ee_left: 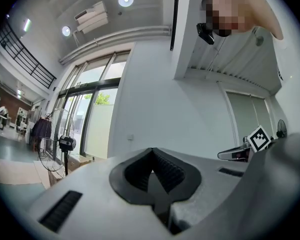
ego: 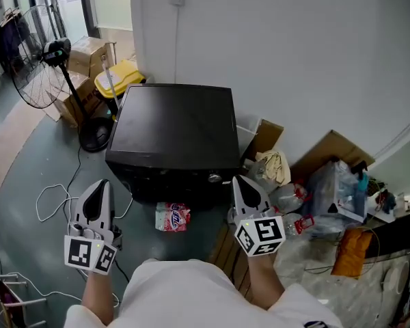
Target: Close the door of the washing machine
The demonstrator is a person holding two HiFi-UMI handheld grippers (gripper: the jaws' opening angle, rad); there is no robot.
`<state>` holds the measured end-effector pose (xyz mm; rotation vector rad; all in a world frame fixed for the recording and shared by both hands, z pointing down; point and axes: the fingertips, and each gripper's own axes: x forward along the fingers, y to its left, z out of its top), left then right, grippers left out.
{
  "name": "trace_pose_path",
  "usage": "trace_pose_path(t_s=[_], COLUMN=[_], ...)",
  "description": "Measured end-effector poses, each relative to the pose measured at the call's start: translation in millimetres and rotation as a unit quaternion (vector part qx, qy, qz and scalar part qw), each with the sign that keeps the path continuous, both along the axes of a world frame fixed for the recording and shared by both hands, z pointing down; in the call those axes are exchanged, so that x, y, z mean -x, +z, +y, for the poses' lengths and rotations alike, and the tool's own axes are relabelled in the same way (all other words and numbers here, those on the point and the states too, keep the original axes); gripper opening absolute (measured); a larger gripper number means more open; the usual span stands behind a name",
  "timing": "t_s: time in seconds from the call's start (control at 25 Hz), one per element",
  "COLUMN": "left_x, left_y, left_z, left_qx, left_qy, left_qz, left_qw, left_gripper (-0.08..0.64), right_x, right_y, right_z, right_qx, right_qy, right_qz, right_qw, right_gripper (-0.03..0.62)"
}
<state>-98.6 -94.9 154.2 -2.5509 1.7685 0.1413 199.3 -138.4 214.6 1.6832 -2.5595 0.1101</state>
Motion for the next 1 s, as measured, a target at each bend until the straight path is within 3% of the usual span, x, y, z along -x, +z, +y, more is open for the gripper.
trace_pose_path(t_s=[0.2,0.56,1.0], left_x=[19.0,79.5,91.7], left_y=[-20.1,-18.0,-10.0], left_z=[6.6,38.6,56.6], left_qx=[-0.02,-0.009,0.008], left_qy=[-0.026,-0.108,-0.094], left_qz=[-0.004,0.005,0.003], left_qw=[0.9994,0.9941,0.9955], left_gripper=[0.005,0.004,0.005], right_x=[-28.8,-51.8,-24.7], right_y=[-35.7,-57.0,-65.2], right_z=[7.5,23.4,42.2], right_qx=[-0.031,-0.057,-0.059], right_qy=[0.01,0.053,0.044], right_qz=[-0.024,0.017,0.022], right_qw=[0.999,0.997,0.997], right_gripper=[-0.003,-0.003,-0.003])
